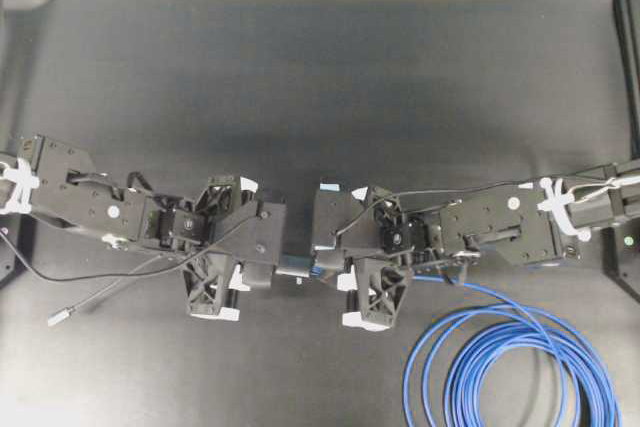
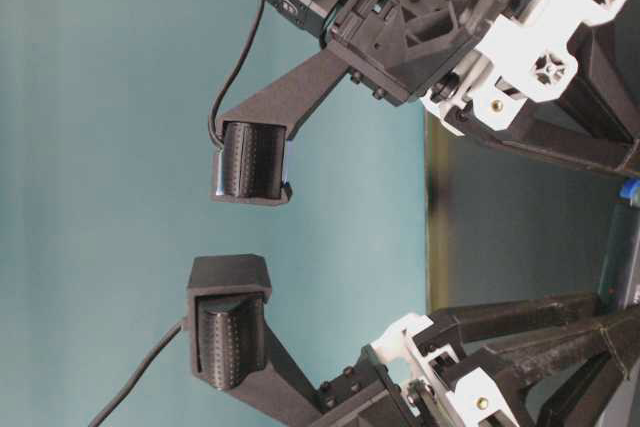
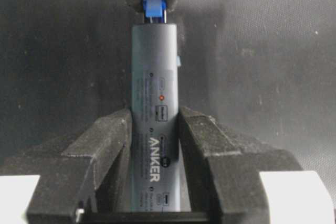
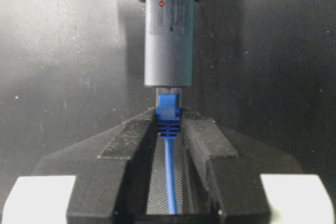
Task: Insert the LAN cable into the hub.
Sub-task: 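Lower the joined hub and cable and open both grippers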
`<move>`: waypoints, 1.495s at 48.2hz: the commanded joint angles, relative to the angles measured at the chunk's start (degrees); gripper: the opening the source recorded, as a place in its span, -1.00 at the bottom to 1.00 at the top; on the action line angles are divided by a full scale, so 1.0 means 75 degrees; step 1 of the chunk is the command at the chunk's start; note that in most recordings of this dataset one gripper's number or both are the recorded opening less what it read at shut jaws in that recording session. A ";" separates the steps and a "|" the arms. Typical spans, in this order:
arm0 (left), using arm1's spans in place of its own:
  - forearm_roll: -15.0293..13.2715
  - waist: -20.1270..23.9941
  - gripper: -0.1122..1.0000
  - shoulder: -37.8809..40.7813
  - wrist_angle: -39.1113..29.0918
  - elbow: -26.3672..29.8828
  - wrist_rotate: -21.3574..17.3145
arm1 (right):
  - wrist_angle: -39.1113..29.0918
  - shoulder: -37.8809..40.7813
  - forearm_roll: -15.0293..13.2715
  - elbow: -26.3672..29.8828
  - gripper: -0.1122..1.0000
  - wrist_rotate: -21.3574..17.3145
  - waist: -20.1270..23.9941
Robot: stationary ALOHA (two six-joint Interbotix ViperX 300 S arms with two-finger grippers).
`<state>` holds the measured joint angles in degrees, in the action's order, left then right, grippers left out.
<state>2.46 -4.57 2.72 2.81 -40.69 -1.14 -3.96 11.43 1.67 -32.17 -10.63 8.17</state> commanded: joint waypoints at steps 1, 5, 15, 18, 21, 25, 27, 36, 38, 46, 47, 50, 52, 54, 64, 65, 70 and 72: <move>0.0023 -0.0035 -0.29 -0.0117 -0.0012 0.0152 0.0000 | 0.0117 -0.0094 -0.0012 0.0270 -0.56 0.0023 -0.0059; 0.0023 -0.0035 -0.29 -0.0105 0.0000 0.0141 0.0012 | 0.0117 -0.0094 -0.0012 0.0270 -0.56 0.0023 -0.0059; 0.0023 -0.0035 -0.29 -0.0117 0.0023 0.0070 -0.0023 | 0.0129 -0.0094 -0.0012 0.0270 -0.32 -0.0023 -0.0070; 0.0023 -0.0035 -0.29 -0.0117 0.0012 0.0059 -0.0012 | 0.0129 -0.0094 -0.0012 0.0258 -0.09 -0.0047 -0.0070; 0.0023 -0.0035 -0.29 -0.0117 -0.0023 0.0047 0.0012 | 0.0129 -0.0094 -0.0012 0.0234 0.13 -0.0059 -0.0082; 0.0023 -0.0023 -0.29 -0.0129 -0.0070 0.0000 0.0047 | 0.0129 -0.0094 0.0000 0.0234 0.34 -0.0070 -0.0082; 0.0023 -0.0012 -0.29 -0.0129 -0.0117 -0.0012 0.0094 | 0.0129 -0.0094 0.0000 0.0234 0.44 -0.0070 -0.0070; 0.0023 0.0082 -0.03 -0.0129 -0.0258 -0.0105 0.0562 | 0.0105 -0.0117 0.0012 0.0164 0.51 -0.0082 -0.0070; 0.0023 0.0082 0.23 -0.0129 -0.0258 -0.0105 0.0609 | 0.0105 -0.0129 0.0023 0.0152 0.51 -0.0082 -0.0082; 0.0023 0.0082 0.81 -0.0117 -0.0270 -0.0129 0.0668 | 0.0129 -0.0176 0.0035 0.0059 0.51 -0.0105 -0.0059; 0.0023 0.0082 0.80 -0.0129 -0.0258 -0.0141 0.0668 | 0.0129 -0.0187 0.0023 0.0035 0.51 -0.0105 -0.0047; 0.0023 0.0070 0.77 -0.0129 -0.0270 -0.0176 0.0633 | 0.0129 -0.0234 0.0035 -0.0047 0.51 -0.0117 -0.0035; 0.0023 0.0082 0.76 -0.0187 -0.0293 -0.0211 0.0621 | 0.0117 -0.0305 0.0035 -0.0129 0.51 -0.0117 -0.0012; 0.0023 0.0082 0.77 -0.0258 -0.0375 -0.0270 0.0633 | 0.0117 -0.0387 0.0047 -0.0211 0.51 -0.0117 -0.0012; 0.0023 0.0035 0.76 -0.1219 -0.0668 -0.0773 0.0703 | 0.0293 -0.1078 0.0105 -0.0867 0.51 -0.0105 -0.0012; 0.0023 0.0023 0.76 -0.1312 -0.0668 -0.0809 0.0703 | 0.0316 -0.1148 0.0105 -0.0926 0.51 -0.0105 -0.0012; 0.0023 0.0000 0.76 -0.1840 -0.0680 -0.0984 0.0668 | 0.0469 -0.1512 0.0105 -0.1184 0.51 -0.0105 -0.0012; 0.0023 0.0012 0.76 -0.2062 -0.0691 -0.1031 0.0680 | 0.0457 -0.1652 0.0105 -0.1254 0.51 -0.0105 -0.0012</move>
<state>2.46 -4.39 -9.49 -2.55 -48.43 3.96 -1.23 1.58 2.37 -41.22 -11.16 7.91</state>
